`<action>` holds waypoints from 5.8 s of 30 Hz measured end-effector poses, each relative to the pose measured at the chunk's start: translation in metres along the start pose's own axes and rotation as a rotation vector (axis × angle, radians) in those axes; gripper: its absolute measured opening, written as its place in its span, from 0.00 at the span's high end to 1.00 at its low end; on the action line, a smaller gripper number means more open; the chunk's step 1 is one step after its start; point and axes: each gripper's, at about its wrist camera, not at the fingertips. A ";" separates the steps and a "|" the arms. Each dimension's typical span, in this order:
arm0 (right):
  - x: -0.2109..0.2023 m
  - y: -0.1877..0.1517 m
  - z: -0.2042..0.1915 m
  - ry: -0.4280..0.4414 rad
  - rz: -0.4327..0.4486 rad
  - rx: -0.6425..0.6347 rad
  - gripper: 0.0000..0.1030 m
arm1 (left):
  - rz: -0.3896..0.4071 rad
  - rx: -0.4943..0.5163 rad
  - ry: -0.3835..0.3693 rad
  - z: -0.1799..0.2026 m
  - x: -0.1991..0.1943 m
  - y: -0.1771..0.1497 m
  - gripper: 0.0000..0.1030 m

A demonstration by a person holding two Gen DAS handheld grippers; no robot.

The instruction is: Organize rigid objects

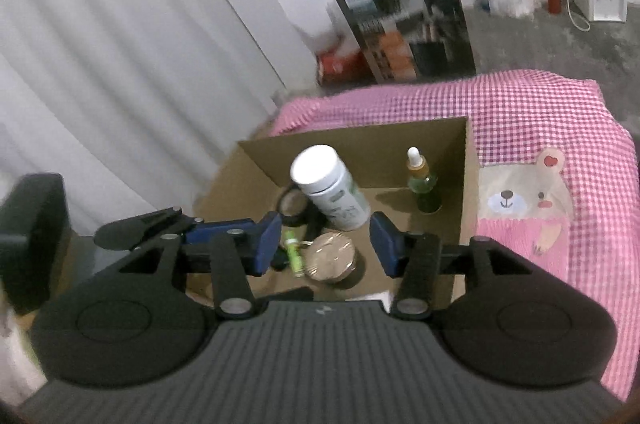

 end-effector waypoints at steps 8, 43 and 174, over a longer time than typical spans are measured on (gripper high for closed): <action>-0.059 -0.082 0.002 0.001 0.087 0.083 0.45 | 0.006 0.010 -0.052 0.004 -0.042 -0.054 0.09; 0.026 -0.189 0.033 -0.192 -0.124 0.049 0.80 | -0.099 0.265 -0.046 0.092 0.038 -0.136 0.28; -0.062 -0.111 -0.097 -0.401 0.268 -0.288 0.01 | 0.119 -0.149 0.403 -0.032 -0.106 -0.057 0.00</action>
Point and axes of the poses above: each gripper's, at about its wrist camera, not at the fingertips, and x roughly the way its jaws point, z to its right, y to its top, and after that the axes turned 9 degrees about z, right-handed
